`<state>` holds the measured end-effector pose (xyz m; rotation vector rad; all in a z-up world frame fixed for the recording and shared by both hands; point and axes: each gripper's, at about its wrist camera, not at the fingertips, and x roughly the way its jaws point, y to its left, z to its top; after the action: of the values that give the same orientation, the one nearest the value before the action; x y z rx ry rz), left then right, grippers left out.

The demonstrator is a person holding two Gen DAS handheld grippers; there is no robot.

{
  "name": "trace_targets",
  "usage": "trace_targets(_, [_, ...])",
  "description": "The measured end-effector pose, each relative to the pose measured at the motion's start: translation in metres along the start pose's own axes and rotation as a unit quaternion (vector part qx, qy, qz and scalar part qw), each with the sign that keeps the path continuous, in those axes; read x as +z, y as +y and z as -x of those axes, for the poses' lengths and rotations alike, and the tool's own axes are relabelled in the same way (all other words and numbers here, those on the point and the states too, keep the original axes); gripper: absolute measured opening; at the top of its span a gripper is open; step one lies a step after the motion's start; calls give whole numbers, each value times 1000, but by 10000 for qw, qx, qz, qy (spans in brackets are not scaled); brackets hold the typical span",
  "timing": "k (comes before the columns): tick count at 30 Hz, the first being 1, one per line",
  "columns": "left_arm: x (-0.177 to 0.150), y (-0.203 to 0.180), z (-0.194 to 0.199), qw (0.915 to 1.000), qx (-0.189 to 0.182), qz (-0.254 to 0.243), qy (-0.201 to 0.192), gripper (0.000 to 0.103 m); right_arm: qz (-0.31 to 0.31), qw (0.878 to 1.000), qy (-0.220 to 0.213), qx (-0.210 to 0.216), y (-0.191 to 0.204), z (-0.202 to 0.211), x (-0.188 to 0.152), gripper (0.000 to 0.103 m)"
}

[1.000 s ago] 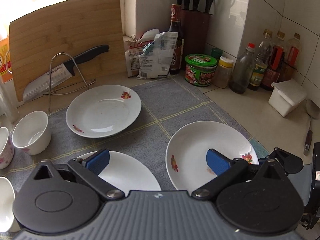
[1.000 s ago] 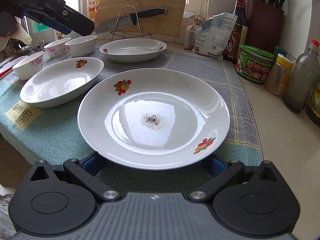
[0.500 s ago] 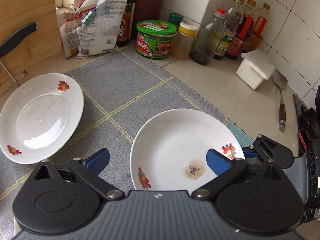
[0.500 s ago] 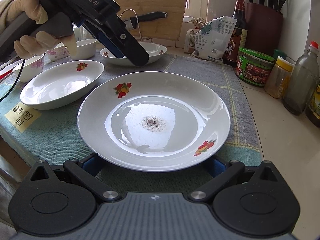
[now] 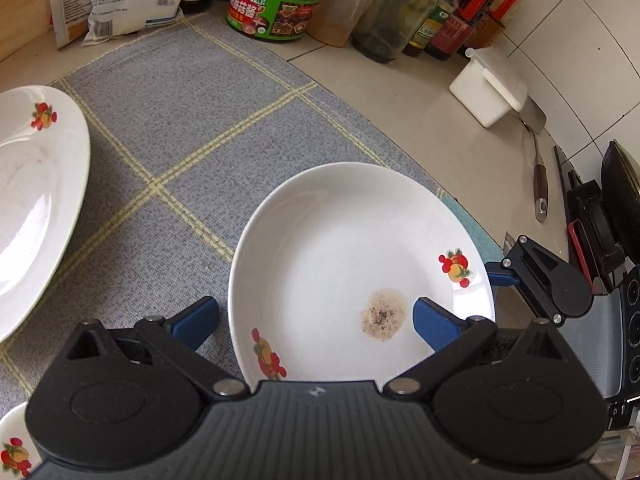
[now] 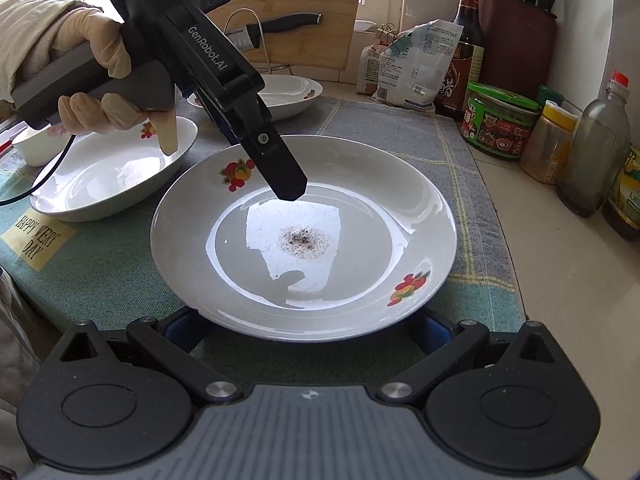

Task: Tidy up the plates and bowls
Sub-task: 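Lift the stained plate with the left gripper and carry it across the towel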

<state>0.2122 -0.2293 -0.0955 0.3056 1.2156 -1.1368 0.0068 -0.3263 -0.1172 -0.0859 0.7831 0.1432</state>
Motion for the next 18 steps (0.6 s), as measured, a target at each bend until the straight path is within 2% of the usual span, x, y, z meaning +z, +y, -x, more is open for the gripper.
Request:
trace_targets(12, [12, 9, 1, 9991, -196, 358, 73, 102, 179, 9997, 6, 190, -9, 0, -1, 103])
trace_targets(18, [19, 4, -2, 9990, -30, 372, 254, 102, 315, 9989, -100, 339, -13, 0, -3, 103])
